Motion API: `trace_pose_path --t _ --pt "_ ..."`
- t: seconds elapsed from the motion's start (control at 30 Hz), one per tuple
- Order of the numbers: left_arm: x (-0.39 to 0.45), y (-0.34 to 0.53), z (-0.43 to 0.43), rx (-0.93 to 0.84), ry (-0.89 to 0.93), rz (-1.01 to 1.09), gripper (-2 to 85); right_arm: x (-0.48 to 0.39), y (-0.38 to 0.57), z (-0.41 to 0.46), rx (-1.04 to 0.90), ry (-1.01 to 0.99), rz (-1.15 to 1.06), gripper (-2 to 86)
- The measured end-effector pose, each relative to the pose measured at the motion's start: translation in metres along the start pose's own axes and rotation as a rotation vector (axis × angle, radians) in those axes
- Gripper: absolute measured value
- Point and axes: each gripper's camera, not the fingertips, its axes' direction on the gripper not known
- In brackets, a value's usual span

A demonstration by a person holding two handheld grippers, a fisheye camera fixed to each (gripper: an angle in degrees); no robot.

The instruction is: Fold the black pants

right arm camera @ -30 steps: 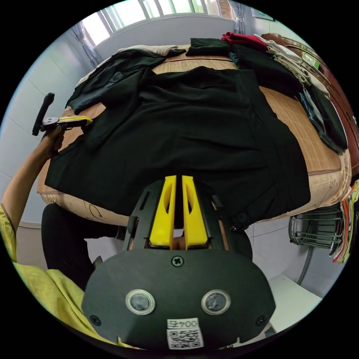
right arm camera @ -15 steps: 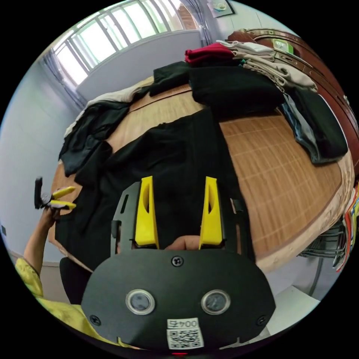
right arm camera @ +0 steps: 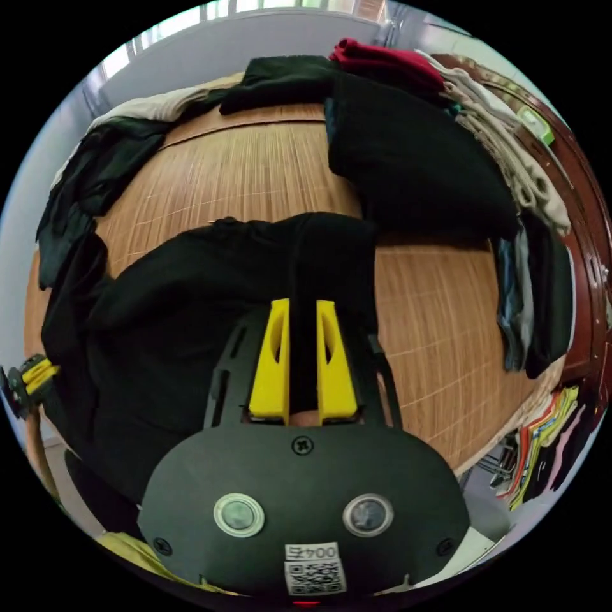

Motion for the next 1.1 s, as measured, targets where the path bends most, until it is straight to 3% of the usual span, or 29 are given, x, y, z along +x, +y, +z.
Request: trace_pose_path --t 0.2,0.27,0.37,0.6,0.77,0.87,1.1 --pt "-0.020 0.057 -0.133 0.049 -0.401 0.031 1.7 -0.015 0.058 -0.080 0.305 0.116 -0.121 4.3" --pt "-0.049 0.083 -0.174 0.006 -0.561 0.005 1.5 0.001 0.078 -0.107 0.375 0.075 -0.103 4.4" --pt "-0.099 0.108 -0.209 -0.039 -0.655 -0.072 1.3 0.033 0.092 -0.123 0.412 -0.034 -0.029 4.6" --pt "-0.221 0.143 -0.226 0.056 -0.465 -0.404 2.0 0.074 0.078 -0.093 0.374 -0.189 0.112 5.9" --pt "-0.300 0.135 -0.126 -0.073 -0.251 -0.606 7.0 0.082 0.044 -0.035 0.277 -0.229 0.202 9.7" --pt "-0.318 0.141 -0.053 -0.296 -0.312 -0.718 12.0 0.084 0.031 -0.008 0.215 -0.231 0.247 11.9" --pt "-0.284 0.233 -0.035 -0.213 -0.466 -0.732 10.4 0.072 0.052 -0.047 0.308 -0.116 0.221 12.3"
